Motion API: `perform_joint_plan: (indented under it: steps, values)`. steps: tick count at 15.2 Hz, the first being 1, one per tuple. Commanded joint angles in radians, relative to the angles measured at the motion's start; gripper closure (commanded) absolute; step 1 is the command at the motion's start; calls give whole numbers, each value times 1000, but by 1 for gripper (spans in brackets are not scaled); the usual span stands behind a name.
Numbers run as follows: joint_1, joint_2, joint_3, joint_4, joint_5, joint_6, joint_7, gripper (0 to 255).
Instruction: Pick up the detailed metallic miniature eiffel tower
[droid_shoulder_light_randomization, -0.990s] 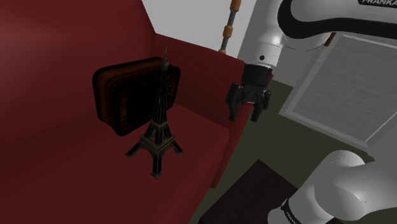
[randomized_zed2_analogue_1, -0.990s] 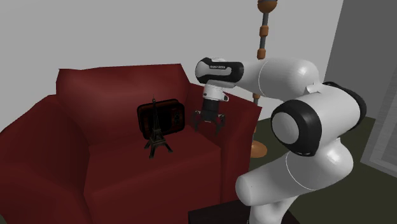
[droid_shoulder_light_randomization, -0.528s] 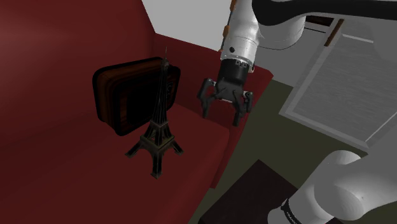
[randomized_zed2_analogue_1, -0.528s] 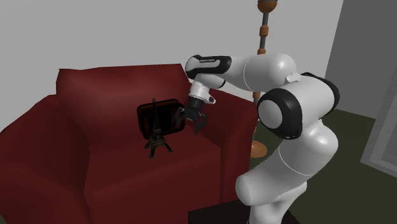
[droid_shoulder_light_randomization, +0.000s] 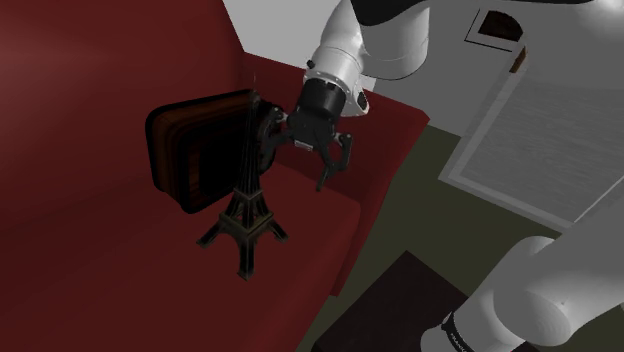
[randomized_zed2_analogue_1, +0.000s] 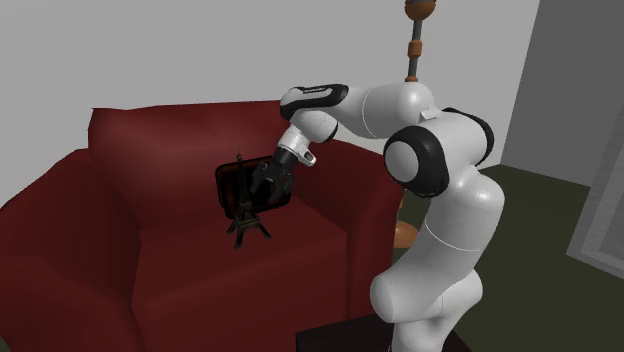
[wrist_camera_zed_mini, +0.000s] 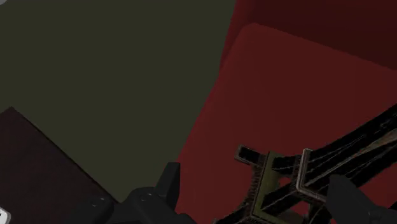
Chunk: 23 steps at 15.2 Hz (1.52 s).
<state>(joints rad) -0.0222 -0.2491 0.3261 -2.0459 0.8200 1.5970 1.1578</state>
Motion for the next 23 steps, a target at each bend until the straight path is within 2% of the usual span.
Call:
perform_joint_plan:
  steps: [1, 3, 13, 14, 23]
  values:
    - [-1, 66, 14, 41, 49, 44, 81, 0]
    - [2, 119, 24, 77, 93, 85, 153, 0]
    - [7, 136, 33, 3, 102, 153, 90, 0]
    - [7, 135, 33, 2, 102, 153, 90, 255]
    - [7, 136, 33, 3, 102, 153, 90, 255]
